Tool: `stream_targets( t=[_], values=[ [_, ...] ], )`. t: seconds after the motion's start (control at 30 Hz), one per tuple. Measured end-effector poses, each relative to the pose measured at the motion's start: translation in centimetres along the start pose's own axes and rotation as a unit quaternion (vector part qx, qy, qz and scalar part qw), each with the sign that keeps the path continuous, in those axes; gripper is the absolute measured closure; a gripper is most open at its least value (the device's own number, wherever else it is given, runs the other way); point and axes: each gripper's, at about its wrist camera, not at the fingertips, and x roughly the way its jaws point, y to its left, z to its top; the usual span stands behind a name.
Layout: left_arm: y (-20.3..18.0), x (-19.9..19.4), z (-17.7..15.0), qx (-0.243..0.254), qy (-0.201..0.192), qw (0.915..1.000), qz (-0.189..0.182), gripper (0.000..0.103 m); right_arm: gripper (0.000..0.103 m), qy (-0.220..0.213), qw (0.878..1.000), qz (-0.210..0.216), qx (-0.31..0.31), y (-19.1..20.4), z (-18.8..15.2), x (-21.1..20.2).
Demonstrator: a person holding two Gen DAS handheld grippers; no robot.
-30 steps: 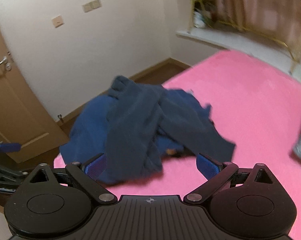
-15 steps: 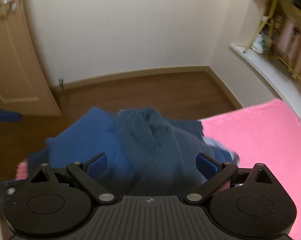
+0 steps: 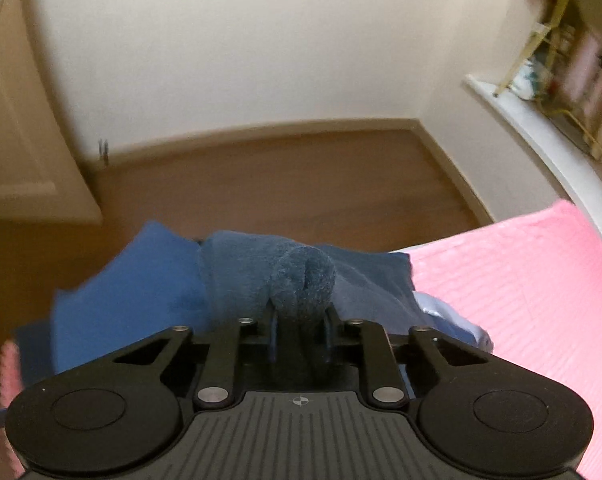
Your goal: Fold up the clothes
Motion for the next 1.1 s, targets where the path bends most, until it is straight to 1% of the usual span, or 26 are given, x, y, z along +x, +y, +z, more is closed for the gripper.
stream_targets(
  t=[0.03,0.07,0.13,0.2,0.27,0.3,0.37,0.43,0.5,0.57,0.6,0.63,0.67,0.7,0.73,0.8,0.87,0.9,0.93,0.97,1.03,1.07,1.1],
  values=[
    [-0.1,-0.8,0.0,0.002,-0.007,1.0,0.003,0.001,0.085,-0.002,1.0,-0.001,0.005,-0.2,0.0,-0.2],
    [-0.2,-1.8,0.1,0.004,-0.015,0.9999,0.006,0.001,0.085,-0.017,1.0,0.002,0.017,-0.6,-0.7,-2.2],
    [-1.1,-4.1,0.1,0.006,-0.028,0.9996,0.007,0.001,0.086,-0.054,0.998,0.004,0.041,-1.7,-2.8,-7.9],
    [-2.5,-6.8,0.2,0.01,-0.043,0.999,0.004,0.001,0.086,-0.083,0.995,-0.004,0.058,-2.6,-5.9,-13.8],
    [-4.5,-9.7,0.1,0.017,-0.061,0.998,-0.001,0.001,0.086,-0.102,0.991,-0.015,0.088,-3.9,-10.2,-20.0],
    [-5.6,-11.2,-0.1,0.021,-0.07,0.9973,-0.004,0.001,0.086,-0.109,0.988,-0.02,0.105,-4.6,-12.5,-22.9],
    [-8.5,-14.5,-1.0,0.031,-0.084,0.9959,-0.016,0.001,0.086,-0.117,0.983,-0.038,0.137,-5.5,-18.5,-29.0],
    [-11.7,-17.1,-2.3,0.041,-0.088,0.9948,-0.032,0.001,0.086,-0.12,0.977,-0.058,0.165,-6.0,-24.5,-34.8],
    [-15.7,-19.0,-4.2,0.05,-0.078,0.994,-0.058,0.001,0.085,-0.091,0.974,-0.085,0.19,-5.6,-31.6,-38.6],
    [-19.8,-20.1,-6.5,0.059,-0.052,0.9922,-0.096,0.001,0.083,-0.059,0.968,-0.112,0.216,-5.0,-38.8,-42.2],
    [-21.8,-20.6,-7.6,0.064,-0.038,0.9905,-0.116,0.001,0.081,-0.026,0.962,-0.125,0.24,-4.9,-42.8,-42.9],
    [-24.1,-20.9,-8.9,0.069,-0.018,0.9877,-0.139,0.001,0.075,0.013,0.954,-0.137,0.266,-4.7,-46.9,-43.2],
    [-25.9,-21.0,-9.7,0.076,0.001,0.9845,-0.158,0.001,0.066,0.05,0.946,-0.144,0.286,-4.4,-50.3,-43.2],
    [-27.6,-21.2,-10.5,0.086,0.017,0.9806,-0.175,0.001,0.05,0.085,0.937,-0.149,0.305,-4.1,-53.4,-43.1],
    [-29.4,-21.4,-11.3,0.097,0.033,0.9759,-0.193,0.001,0.042,0.103,0.93,-0.149,0.319,-3.7,-55.7,-43.1],
    [-32.5,-21.8,-13.2,0.131,0.058,0.9635,-0.226,0.002,0.04,0.128,0.919,-0.146,0.344,-2.7,-59.6,-43.4],
    [-34.9,-21.7,-14.4,0.166,0.075,0.9503,-0.253,0.002,0.039,0.124,0.91,-0.151,0.366,-2.4,-60.5,-43.7],
    [-36.1,-21.4,-14.9,0.181,0.083,0.9432,-0.266,0.002,0.034,0.12,0.905,-0.154,0.377,-2.3,-60.8,-43.8],
    [-36.8,-21.0,-15.3,0.191,0.09,0.9378,-0.275,0.002,0.027,0.116,0.901,-0.157,0.388,-2.2,-61.1,-43.9],
    [-37.4,-20.5,-15.7,0.197,0.097,0.9329,-0.285,0.002,0.025,0.112,0.896,-0.16,0.399,-2.1,-61.4,-44.1],
    [-38.9,-19.4,-16.3,0.207,0.112,0.9224,-0.307,0.002,0.024,0.104,0.886,-0.166,0.421,-1.9,-61.9,-44.3],
    [-39.2,-18.8,-16.3,0.211,0.117,0.9183,-0.314,0.003,0.024,0.104,0.883,-0.167,0.427,-2.8,-60.9,-43.1],
    [-39.5,-18.4,-16.5,0.215,0.119,0.9149,-0.32,0.003,0.024,0.103,0.884,-0.165,0.425,-3.1,-60.4,-42.0]
  ],
)
